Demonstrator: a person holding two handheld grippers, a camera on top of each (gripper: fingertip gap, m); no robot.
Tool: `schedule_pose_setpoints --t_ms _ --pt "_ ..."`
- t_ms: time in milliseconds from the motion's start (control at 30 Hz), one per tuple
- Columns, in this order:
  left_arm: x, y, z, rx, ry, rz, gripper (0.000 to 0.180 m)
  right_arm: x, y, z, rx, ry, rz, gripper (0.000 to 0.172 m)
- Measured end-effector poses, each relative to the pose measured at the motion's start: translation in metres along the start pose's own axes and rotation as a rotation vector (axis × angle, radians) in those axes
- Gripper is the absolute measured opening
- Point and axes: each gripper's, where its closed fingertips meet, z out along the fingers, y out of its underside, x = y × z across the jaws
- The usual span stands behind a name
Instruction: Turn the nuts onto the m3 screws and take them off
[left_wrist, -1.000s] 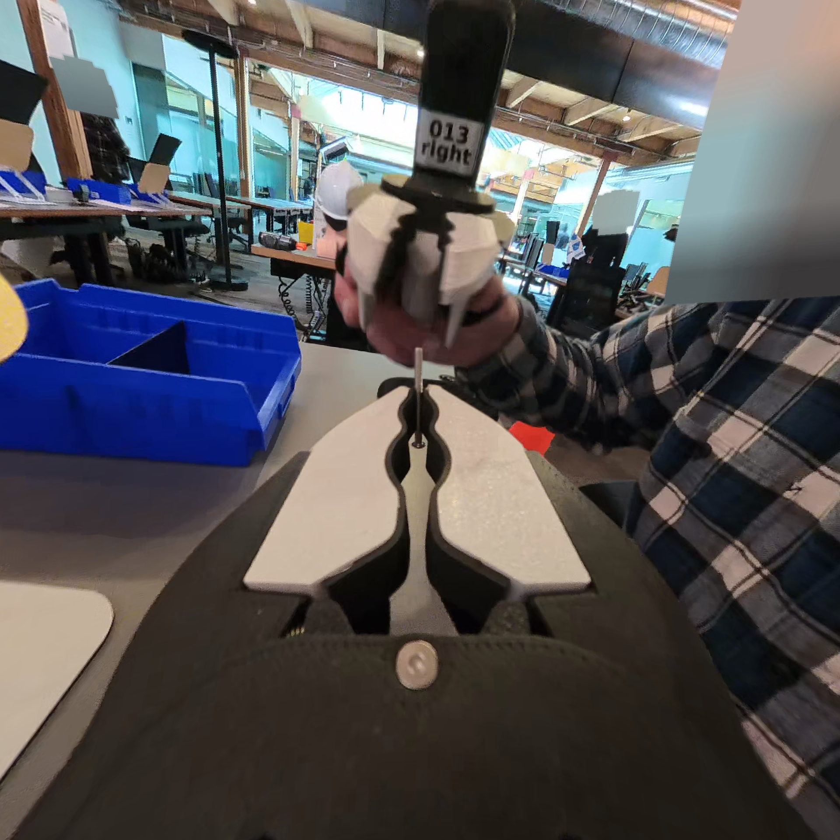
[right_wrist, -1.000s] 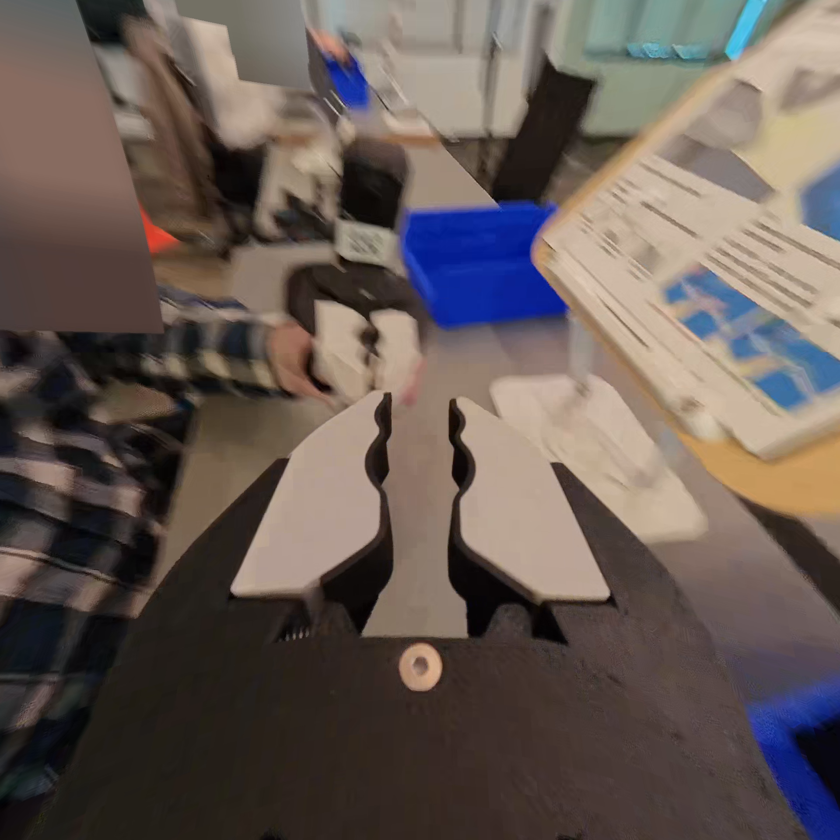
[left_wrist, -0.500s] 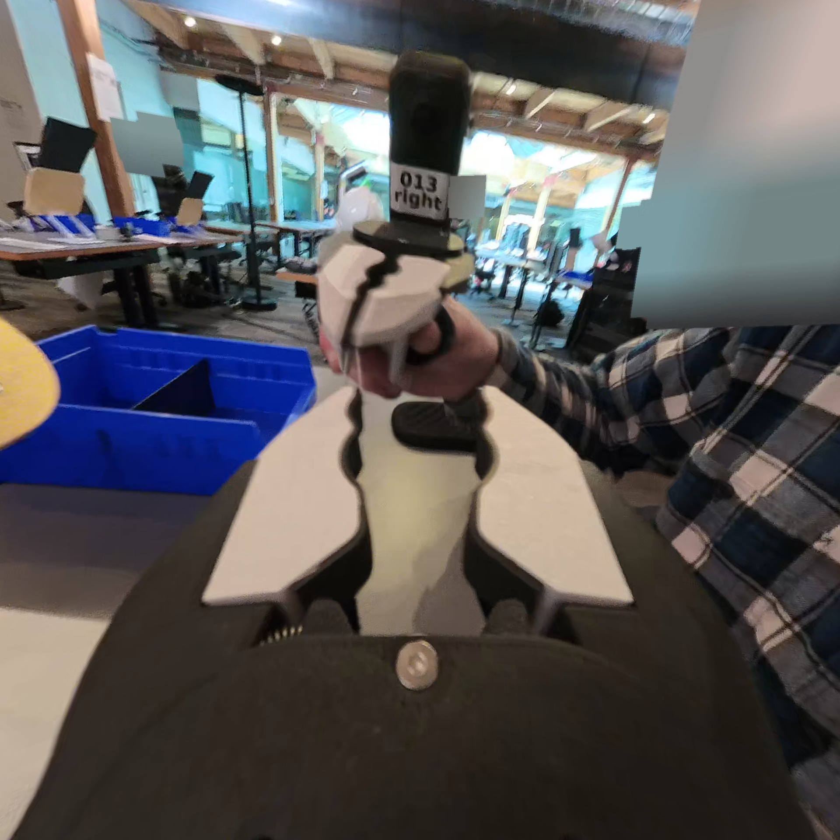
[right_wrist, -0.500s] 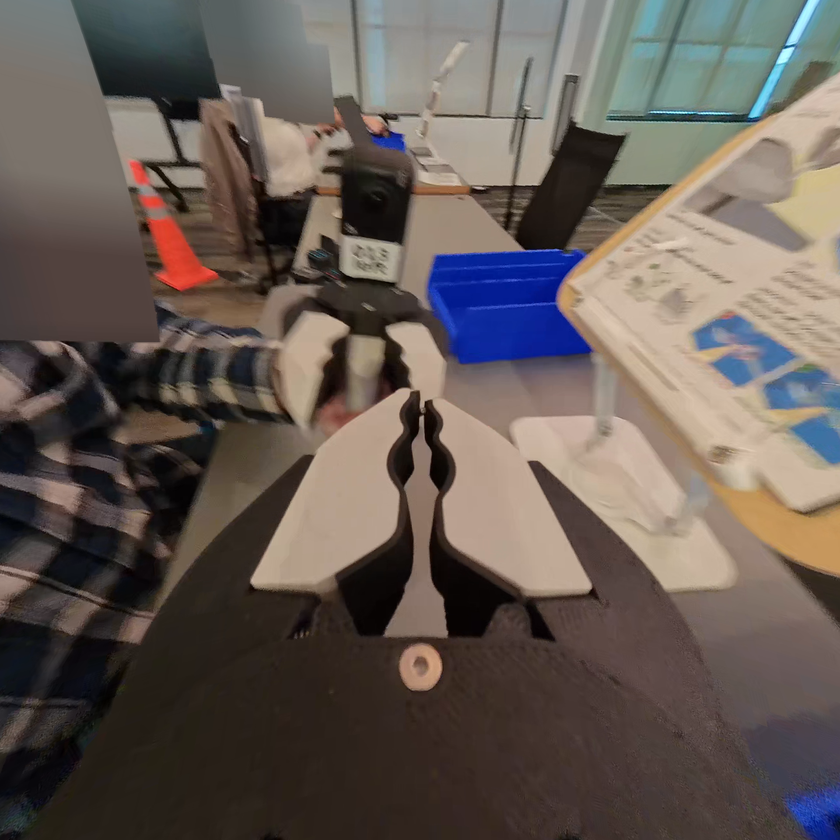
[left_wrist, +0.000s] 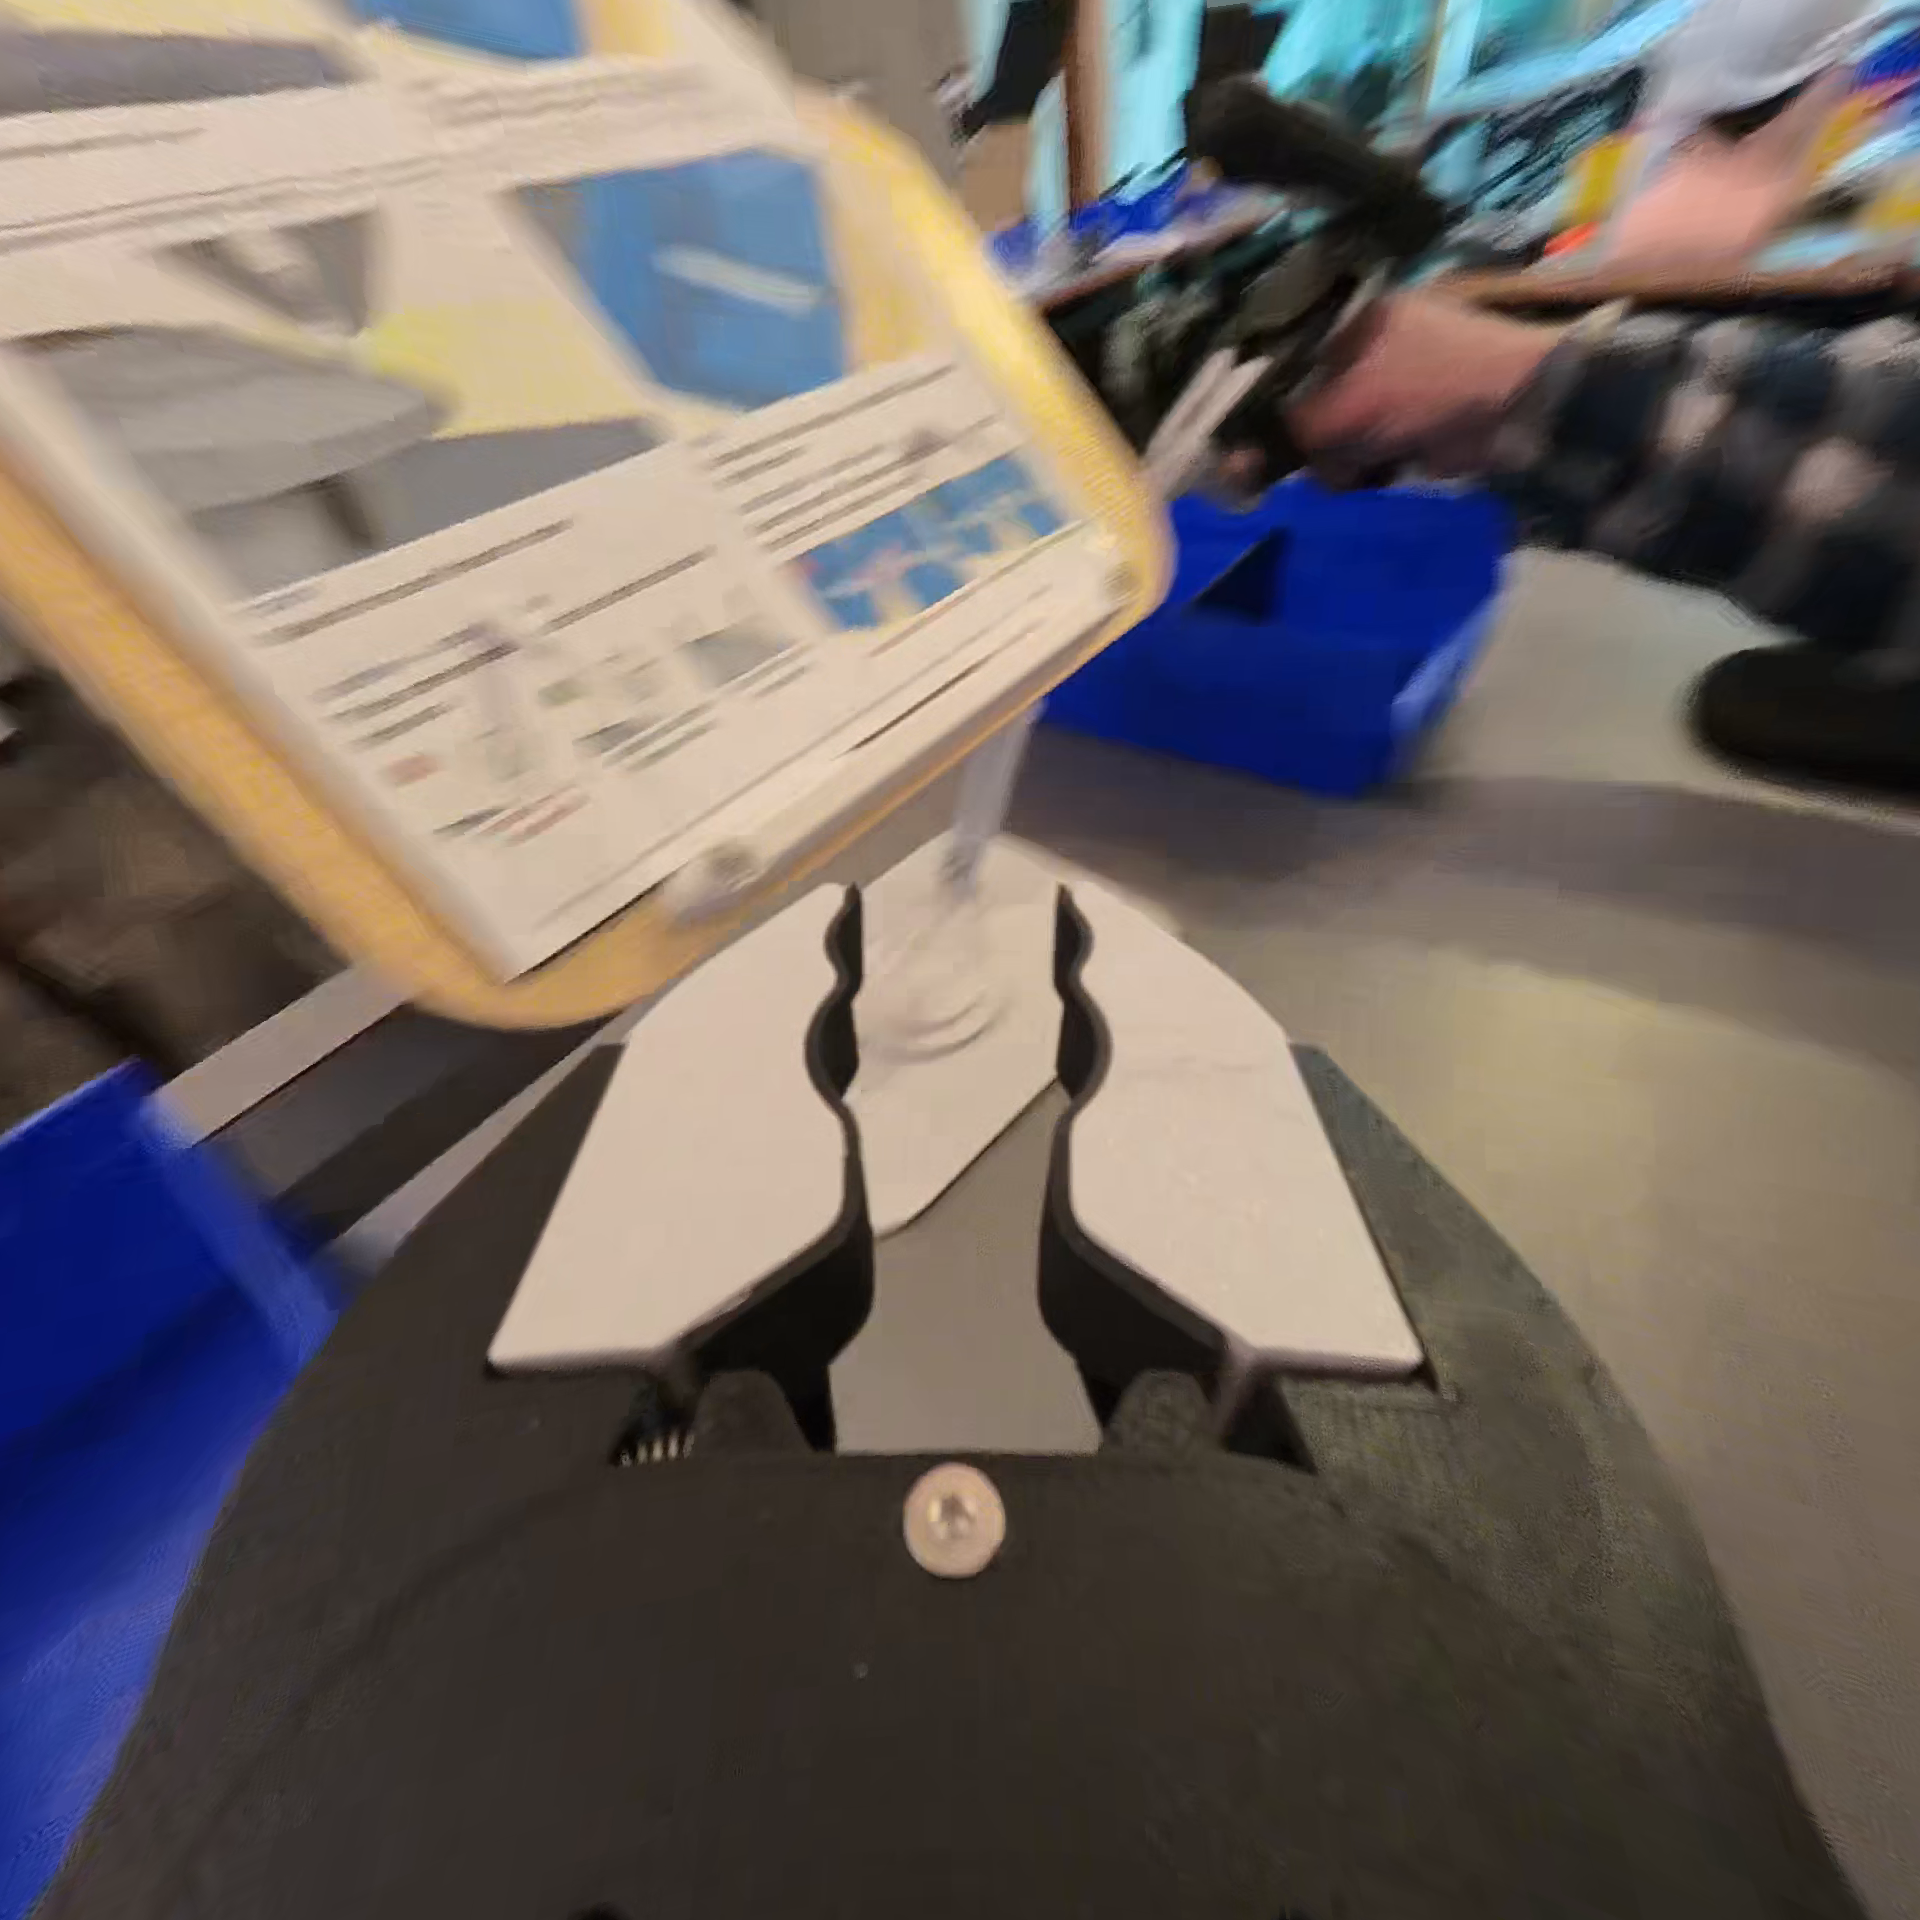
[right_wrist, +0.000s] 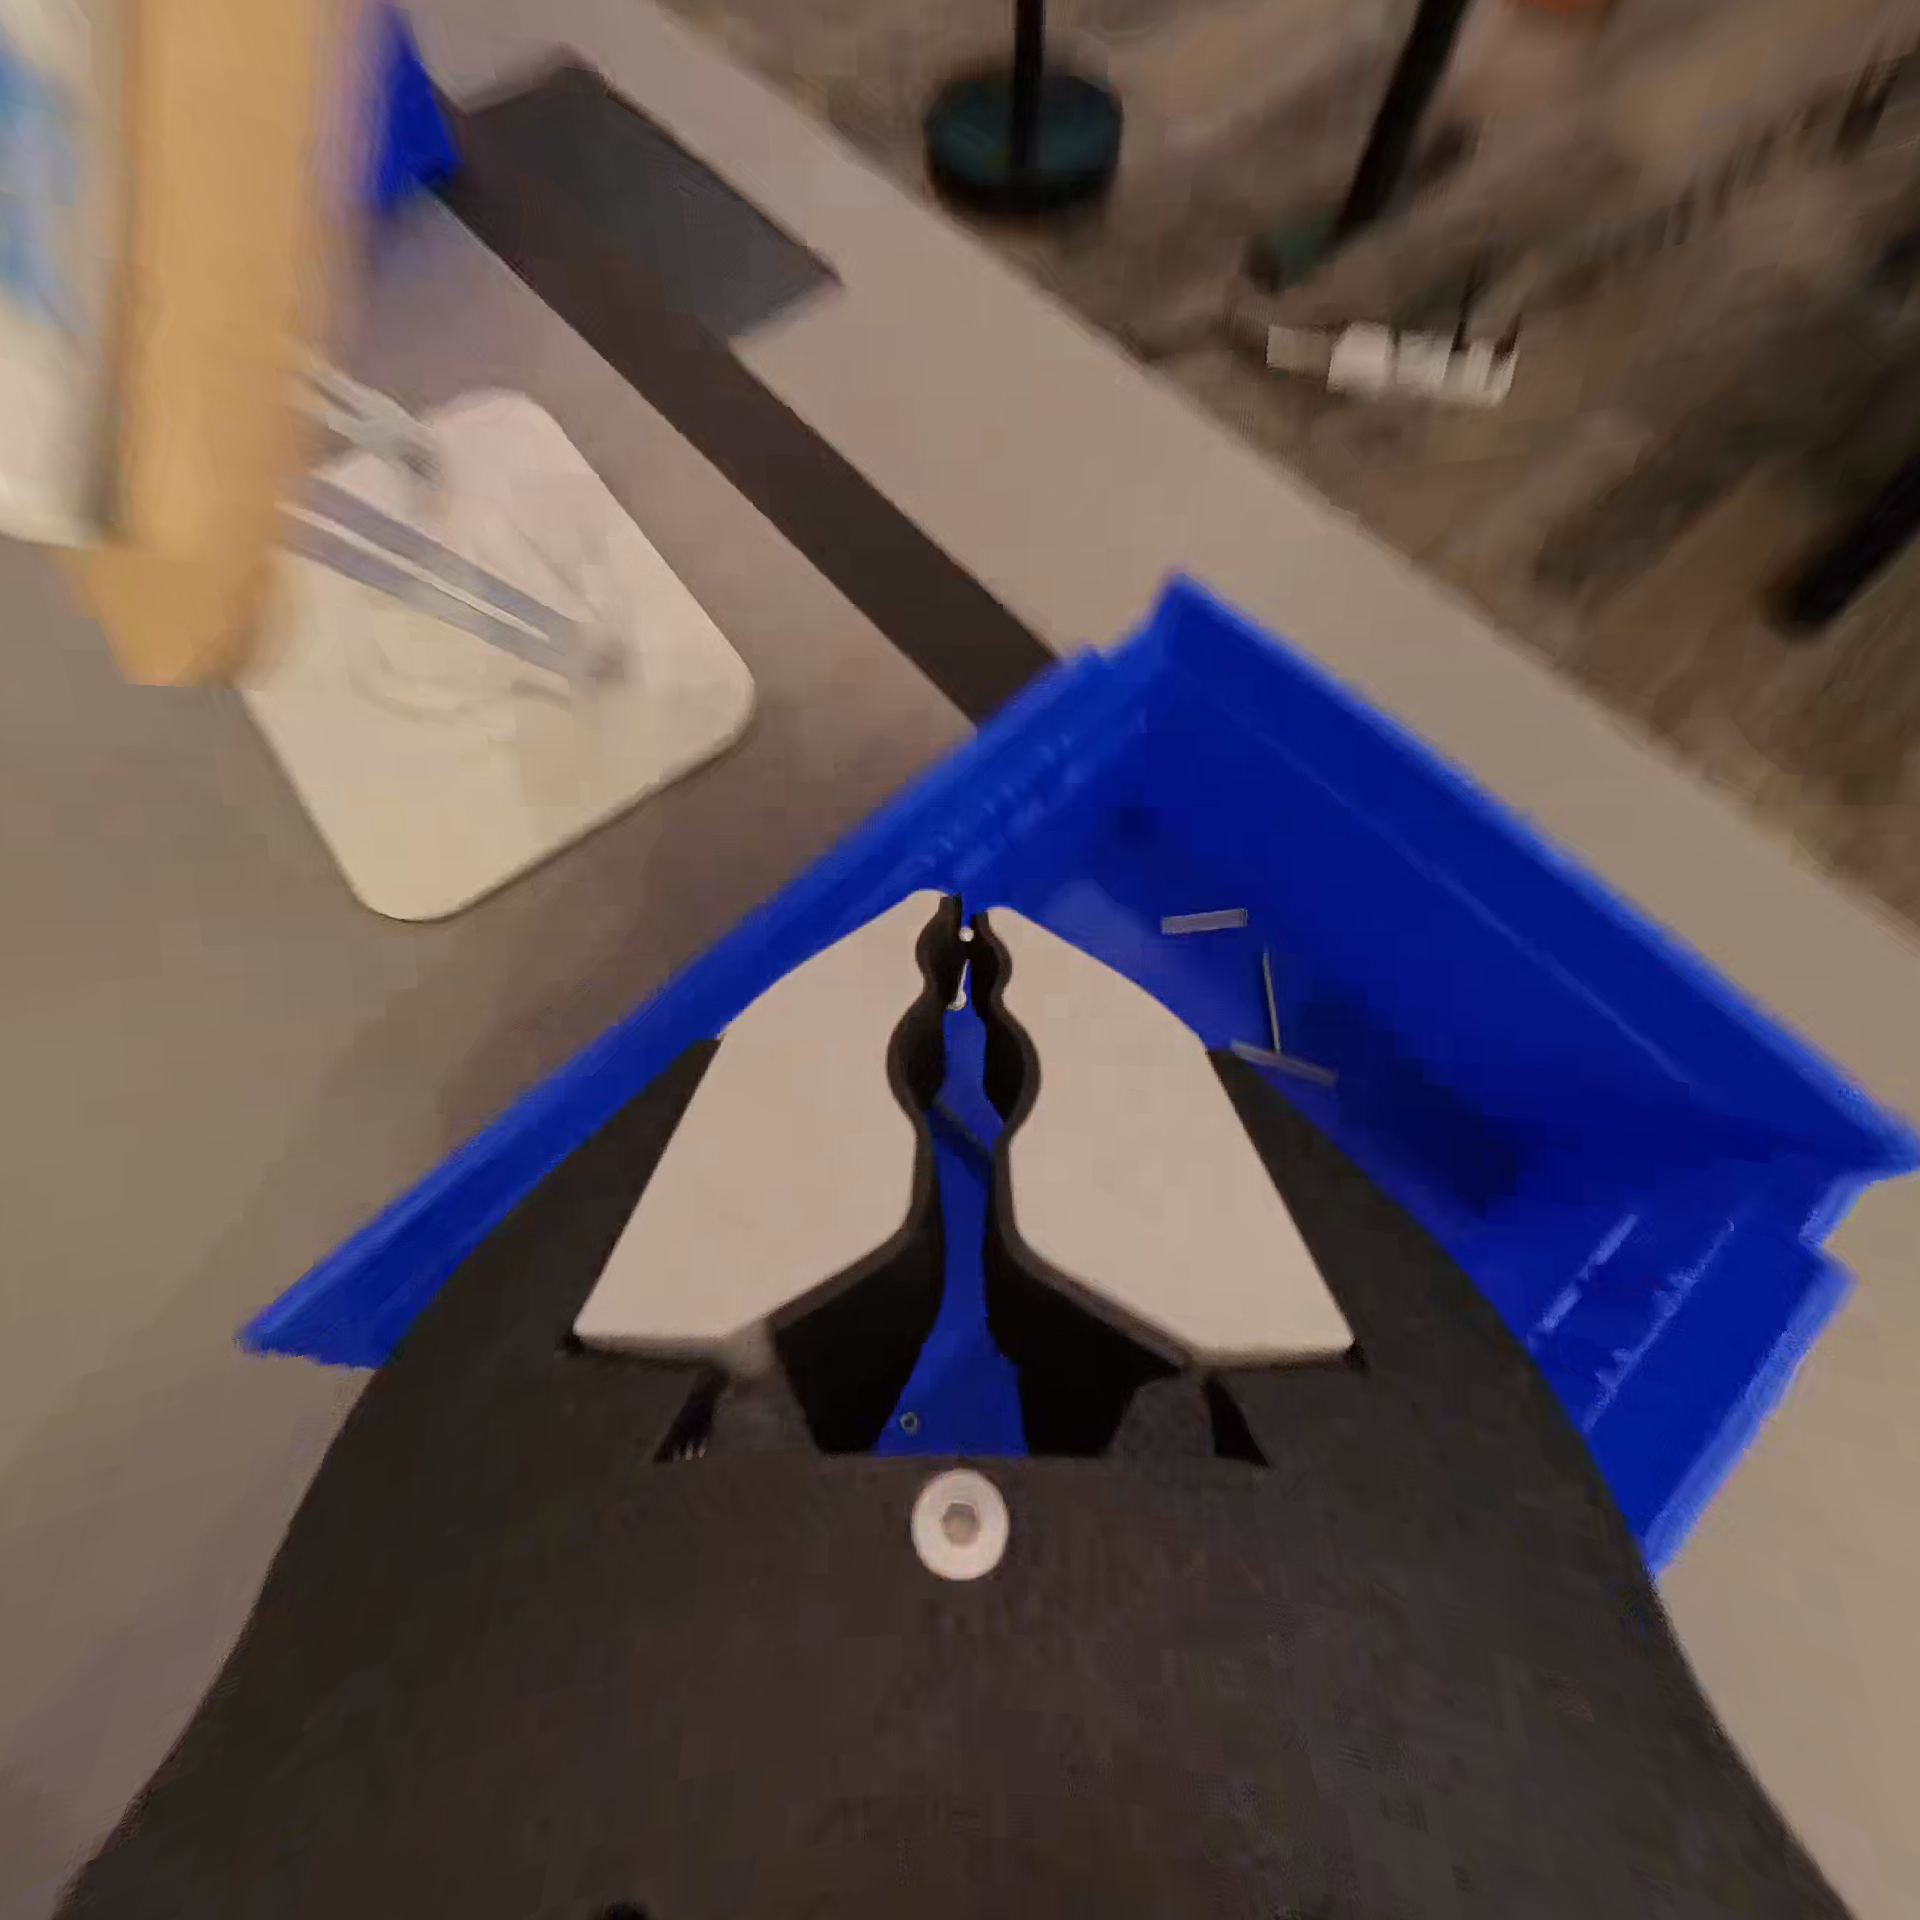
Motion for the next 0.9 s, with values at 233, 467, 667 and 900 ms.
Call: schedule_pose_setpoints --t_ms 233,467,667,900 --pt "-0.152 0.051 -0.103 -0.207 -0.423 -0.071 0.057 0.046 0.015 -0.021 -0.085 0.245 -0.001 0.049" --pt "-0.252 0.151 -0.181 -0.443 -0.640 -0.346 0.107 0.062 0.107 -0.111 -0.225 0.492 0.126 0.067" --pt "-0.244 0.215 -0.161 -0.572 -0.509 -0.514 0.102 0.042 0.176 -0.095 -0.385 0.362 0.269 0.047" --pt "-0.257 0.239 -0.164 -0.600 -0.555 -0.510 0.006 0.041 0.190 -0.077 -0.415 0.299 0.318 0.013"
